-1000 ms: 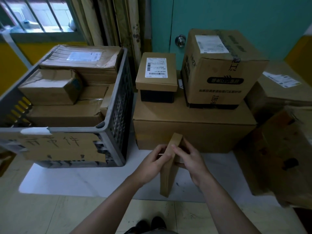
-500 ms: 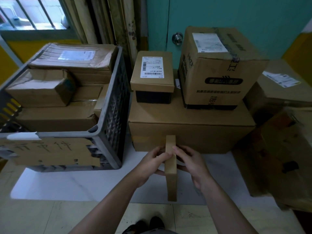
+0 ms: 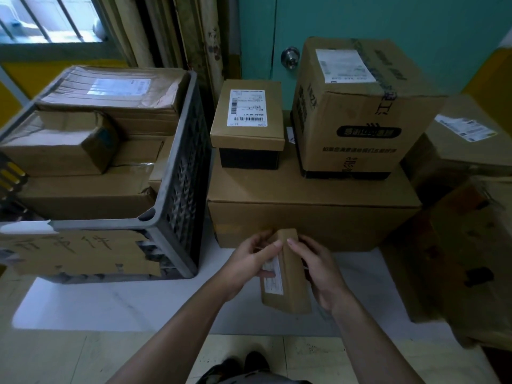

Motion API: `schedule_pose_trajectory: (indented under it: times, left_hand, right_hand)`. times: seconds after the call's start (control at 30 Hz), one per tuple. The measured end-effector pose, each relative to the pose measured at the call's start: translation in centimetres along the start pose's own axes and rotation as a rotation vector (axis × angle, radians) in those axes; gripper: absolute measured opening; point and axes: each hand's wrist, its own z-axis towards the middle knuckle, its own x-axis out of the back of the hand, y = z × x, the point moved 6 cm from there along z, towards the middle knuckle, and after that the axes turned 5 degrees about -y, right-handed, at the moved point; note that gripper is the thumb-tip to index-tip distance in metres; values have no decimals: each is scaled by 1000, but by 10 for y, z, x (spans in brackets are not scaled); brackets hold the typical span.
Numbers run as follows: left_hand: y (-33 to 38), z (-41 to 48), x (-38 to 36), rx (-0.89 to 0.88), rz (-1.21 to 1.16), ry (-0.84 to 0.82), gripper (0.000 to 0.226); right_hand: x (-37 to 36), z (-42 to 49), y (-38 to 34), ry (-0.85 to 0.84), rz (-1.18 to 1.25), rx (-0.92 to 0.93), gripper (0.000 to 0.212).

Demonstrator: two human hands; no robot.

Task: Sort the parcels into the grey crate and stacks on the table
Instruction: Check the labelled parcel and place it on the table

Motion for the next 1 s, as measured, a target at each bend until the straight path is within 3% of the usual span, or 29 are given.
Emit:
schedule_pose_trajectory:
  times: [0.4,0.6,1.0]
  left_hand:
    - [-10,-7,9,-23,-3,1,66]
    - [-18,-13,17,-17,20,0,64]
    - [-25,-33,18,-60,-2,-30,62]
  right_hand:
    - [-10,-8,-5,-46,7,38,45]
    - [-20,-14,-6,-81,3,50,39]
    - [-30,-28,18,32,55,-19,61]
